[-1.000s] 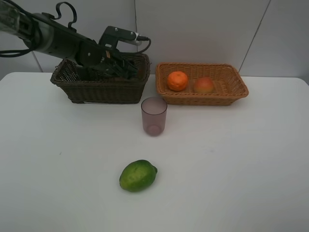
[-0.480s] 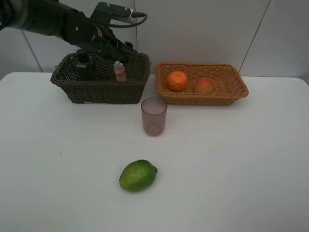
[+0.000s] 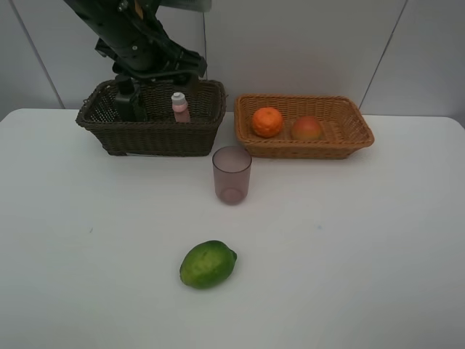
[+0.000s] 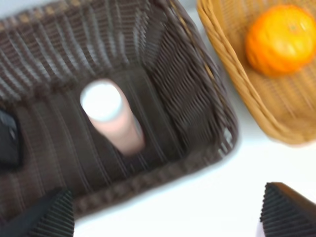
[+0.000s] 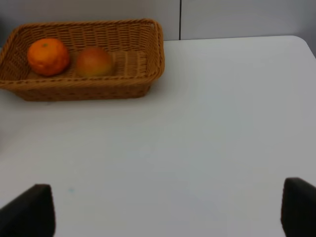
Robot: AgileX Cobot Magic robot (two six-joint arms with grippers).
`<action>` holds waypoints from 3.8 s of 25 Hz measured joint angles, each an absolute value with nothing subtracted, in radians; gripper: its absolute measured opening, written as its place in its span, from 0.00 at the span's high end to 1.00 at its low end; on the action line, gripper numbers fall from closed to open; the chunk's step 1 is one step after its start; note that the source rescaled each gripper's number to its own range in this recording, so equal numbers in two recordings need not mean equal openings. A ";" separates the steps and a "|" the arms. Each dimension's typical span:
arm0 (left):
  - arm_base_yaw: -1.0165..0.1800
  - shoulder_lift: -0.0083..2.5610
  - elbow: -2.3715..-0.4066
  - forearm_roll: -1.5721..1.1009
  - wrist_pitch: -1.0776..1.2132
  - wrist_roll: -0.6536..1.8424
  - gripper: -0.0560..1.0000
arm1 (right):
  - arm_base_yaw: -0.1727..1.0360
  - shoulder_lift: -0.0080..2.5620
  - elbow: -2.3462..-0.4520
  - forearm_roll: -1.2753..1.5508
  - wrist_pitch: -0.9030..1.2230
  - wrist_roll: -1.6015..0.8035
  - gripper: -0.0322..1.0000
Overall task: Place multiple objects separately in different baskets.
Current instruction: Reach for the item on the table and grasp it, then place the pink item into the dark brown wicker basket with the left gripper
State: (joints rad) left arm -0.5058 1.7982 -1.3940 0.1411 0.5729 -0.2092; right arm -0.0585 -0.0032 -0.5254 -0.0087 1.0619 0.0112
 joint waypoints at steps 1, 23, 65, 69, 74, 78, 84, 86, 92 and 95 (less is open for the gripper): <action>-0.518 1.798 -1.403 0.139 0.614 -0.193 0.02 | -0.058 -0.003 -0.525 -0.009 1.062 0.011 0.03; -0.632 1.924 -1.513 0.009 0.905 -0.309 0.02 | -0.058 -0.003 -0.525 -0.009 1.062 0.011 0.03; -0.655 2.170 -1.578 0.075 0.793 -0.644 0.02 | -0.058 -0.003 -0.525 -0.009 1.062 0.011 0.03; -0.655 2.188 -1.578 0.073 0.792 -0.644 0.02 | -0.058 -0.003 -0.525 -0.009 1.062 0.011 0.03; -0.655 2.200 -1.578 0.054 0.792 -0.644 0.03 | -0.058 -0.003 -0.525 -0.009 1.062 0.011 0.03; -0.655 2.203 -1.578 0.050 0.794 -0.644 0.21 | -0.058 -0.003 -0.525 -0.009 1.062 0.011 0.03; -0.655 2.203 -1.578 0.049 0.795 -0.644 0.77 | -0.058 -0.003 -0.525 -0.009 1.062 0.011 0.03; -0.655 2.203 -1.578 0.049 0.795 -0.644 0.92 | -0.058 -0.003 -0.525 -0.009 1.062 0.011 0.03; -0.655 2.203 -1.578 0.049 0.795 -0.644 0.95 | -0.058 -0.003 -0.525 -0.009 1.062 0.011 0.03; -0.655 2.203 -1.578 0.049 0.795 -0.644 0.95 | -0.058 -0.003 -0.525 -0.009 1.062 0.011 0.03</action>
State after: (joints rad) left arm -0.6546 2.2029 -1.5777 0.0486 0.7949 -0.6436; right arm -0.0585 -0.0032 -0.5254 -0.0087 1.0617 0.0112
